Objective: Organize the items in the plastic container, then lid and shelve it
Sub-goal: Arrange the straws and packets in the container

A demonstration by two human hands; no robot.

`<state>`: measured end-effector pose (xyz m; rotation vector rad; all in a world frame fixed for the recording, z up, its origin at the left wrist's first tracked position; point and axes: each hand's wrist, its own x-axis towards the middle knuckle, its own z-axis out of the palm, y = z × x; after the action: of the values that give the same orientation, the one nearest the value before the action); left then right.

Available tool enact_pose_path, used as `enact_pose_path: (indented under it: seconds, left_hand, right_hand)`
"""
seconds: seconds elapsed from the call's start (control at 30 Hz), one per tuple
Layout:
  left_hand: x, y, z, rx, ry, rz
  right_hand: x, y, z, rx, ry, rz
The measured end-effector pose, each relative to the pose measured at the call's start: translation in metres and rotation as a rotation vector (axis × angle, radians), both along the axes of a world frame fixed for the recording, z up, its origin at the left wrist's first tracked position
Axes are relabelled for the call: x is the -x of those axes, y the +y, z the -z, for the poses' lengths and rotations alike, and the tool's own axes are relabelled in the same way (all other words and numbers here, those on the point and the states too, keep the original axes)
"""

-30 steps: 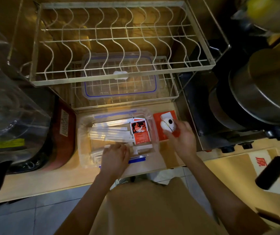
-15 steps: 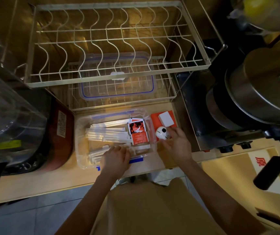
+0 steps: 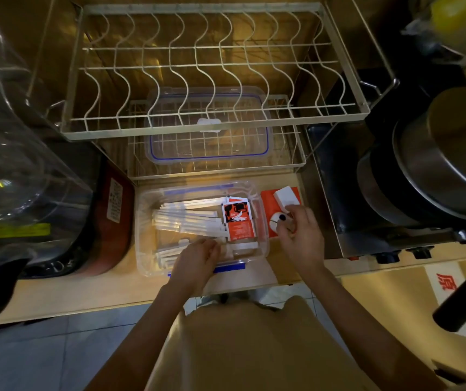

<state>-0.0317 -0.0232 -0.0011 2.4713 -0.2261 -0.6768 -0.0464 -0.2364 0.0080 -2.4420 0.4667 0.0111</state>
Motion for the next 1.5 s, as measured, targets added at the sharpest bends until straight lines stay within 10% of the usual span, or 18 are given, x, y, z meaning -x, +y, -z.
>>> enact_pose_path:
  seconds: [0.17, 0.5, 1.5]
  left_hand:
    - [-0.021, 0.019, -0.002, 0.025, -0.039, -0.133]
    - [-0.013, 0.042, 0.004, -0.303, -0.031, -0.043]
    - [-0.012, 0.045, 0.008, -0.177, -0.092, -0.166]
  right_hand:
    - [-0.031, 0.034, -0.017, -0.024, -0.102, -0.221]
    - [-0.089, 0.096, 0.025, 0.196, 0.329, -0.821]
    - [-0.089, 0.137, 0.040, 0.222, 0.368, -0.958]
